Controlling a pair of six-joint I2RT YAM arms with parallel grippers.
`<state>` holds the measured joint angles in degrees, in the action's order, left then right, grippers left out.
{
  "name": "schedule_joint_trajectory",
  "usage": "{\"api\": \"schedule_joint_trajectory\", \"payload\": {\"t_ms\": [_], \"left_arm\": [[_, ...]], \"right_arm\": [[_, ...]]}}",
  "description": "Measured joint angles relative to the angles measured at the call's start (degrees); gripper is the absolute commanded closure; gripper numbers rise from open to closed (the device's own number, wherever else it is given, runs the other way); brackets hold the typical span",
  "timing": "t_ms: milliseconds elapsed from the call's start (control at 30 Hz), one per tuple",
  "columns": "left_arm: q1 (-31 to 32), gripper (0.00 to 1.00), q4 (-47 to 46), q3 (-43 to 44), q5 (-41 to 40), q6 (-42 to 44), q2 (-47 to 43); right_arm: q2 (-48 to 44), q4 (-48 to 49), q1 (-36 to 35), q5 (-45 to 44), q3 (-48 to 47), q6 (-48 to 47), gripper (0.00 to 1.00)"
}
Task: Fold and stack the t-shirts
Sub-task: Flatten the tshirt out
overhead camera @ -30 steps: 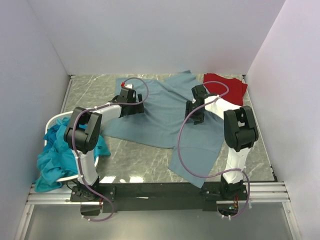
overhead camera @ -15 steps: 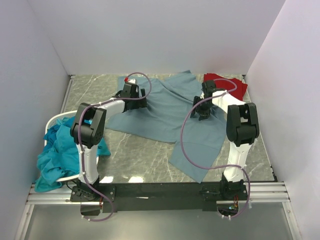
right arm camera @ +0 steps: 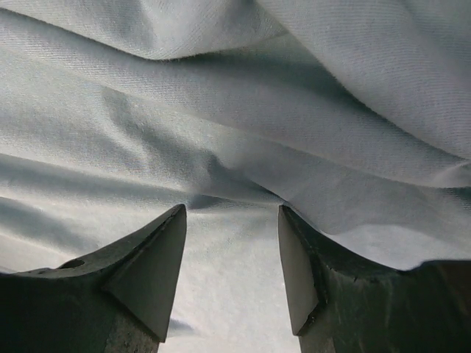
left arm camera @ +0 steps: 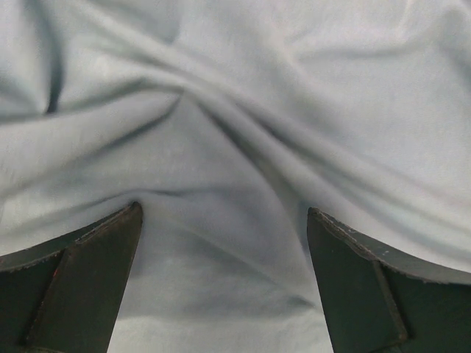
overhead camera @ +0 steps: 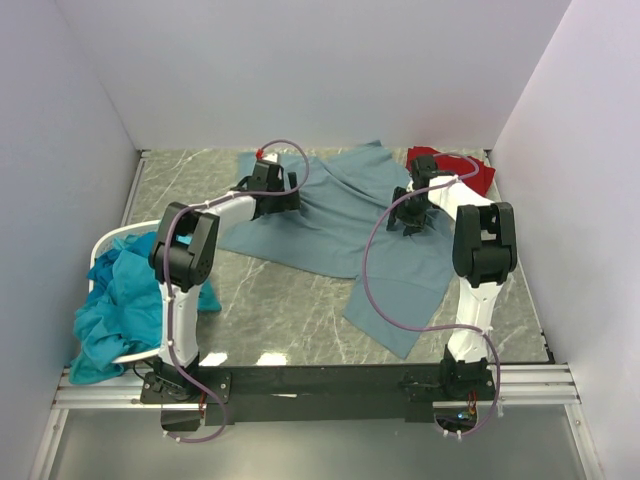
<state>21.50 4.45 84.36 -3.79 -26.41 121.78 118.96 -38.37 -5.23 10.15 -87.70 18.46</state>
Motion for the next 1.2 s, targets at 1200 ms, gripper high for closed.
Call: {"api": "schedule_joint_trajectory", "payload": {"t_ms": [1200], "left_arm": [[-8.7, 0.39, -0.5, -37.1, -20.8, -11.0, -30.9]], "right_arm": [[-19.6, 12.3, 0.0, 4.1, 11.7, -0.3, 0.40]]}}
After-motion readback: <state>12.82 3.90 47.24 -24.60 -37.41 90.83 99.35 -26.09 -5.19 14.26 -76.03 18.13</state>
